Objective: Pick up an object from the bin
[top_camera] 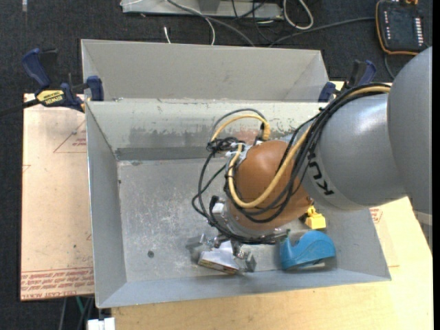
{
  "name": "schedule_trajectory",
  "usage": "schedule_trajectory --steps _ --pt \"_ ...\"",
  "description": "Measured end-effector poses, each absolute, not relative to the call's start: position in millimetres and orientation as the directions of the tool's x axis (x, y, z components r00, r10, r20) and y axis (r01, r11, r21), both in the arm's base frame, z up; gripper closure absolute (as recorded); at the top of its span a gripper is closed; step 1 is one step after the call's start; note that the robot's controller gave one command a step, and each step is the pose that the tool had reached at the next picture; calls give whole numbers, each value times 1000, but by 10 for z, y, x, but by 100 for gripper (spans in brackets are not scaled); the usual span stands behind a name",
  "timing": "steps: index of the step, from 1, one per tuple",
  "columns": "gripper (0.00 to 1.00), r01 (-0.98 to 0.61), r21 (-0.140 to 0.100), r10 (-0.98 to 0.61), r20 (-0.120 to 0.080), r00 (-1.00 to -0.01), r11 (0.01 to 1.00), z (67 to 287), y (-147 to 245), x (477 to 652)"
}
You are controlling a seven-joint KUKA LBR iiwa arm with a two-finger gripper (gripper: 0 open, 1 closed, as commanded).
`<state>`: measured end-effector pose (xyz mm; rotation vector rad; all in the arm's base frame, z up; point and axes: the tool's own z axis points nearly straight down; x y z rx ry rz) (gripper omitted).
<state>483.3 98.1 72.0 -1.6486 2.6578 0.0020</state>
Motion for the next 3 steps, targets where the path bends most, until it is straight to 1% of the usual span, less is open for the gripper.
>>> schedule_trajectory --steps 1,2,3 --pt "100 -895 -6 -895 -13 -445 445 723 981 4835" --pt "100 -895 0 -895 -10 -446 446 971 986 4812" --pt "100 -894 -4 -894 -14 -449 449 1155 993 4826"
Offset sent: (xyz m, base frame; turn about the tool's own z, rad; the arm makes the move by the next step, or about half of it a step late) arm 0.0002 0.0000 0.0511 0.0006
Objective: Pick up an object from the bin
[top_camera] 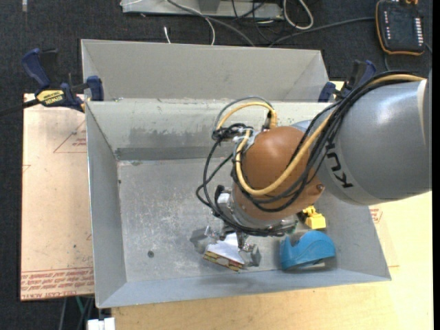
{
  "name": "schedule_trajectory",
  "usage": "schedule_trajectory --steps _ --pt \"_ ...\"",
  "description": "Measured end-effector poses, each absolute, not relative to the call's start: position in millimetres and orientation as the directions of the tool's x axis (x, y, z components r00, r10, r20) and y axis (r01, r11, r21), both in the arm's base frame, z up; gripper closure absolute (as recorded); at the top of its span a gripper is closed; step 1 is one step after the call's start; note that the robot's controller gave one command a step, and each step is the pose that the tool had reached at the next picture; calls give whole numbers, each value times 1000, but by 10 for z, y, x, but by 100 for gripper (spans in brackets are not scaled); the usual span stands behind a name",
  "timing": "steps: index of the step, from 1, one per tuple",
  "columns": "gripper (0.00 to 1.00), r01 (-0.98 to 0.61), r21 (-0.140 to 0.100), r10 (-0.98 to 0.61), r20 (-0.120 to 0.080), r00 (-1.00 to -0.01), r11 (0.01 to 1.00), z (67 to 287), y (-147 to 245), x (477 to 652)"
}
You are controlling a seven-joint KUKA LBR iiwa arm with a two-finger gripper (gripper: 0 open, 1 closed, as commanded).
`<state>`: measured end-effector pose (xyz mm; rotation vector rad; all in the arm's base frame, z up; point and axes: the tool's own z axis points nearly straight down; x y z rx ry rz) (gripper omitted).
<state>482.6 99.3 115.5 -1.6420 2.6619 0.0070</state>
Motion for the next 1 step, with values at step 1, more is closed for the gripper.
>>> schedule_trajectory --steps 1 --pt "100 -893 -2 -893 -14 -450 450 1197 995 4820"
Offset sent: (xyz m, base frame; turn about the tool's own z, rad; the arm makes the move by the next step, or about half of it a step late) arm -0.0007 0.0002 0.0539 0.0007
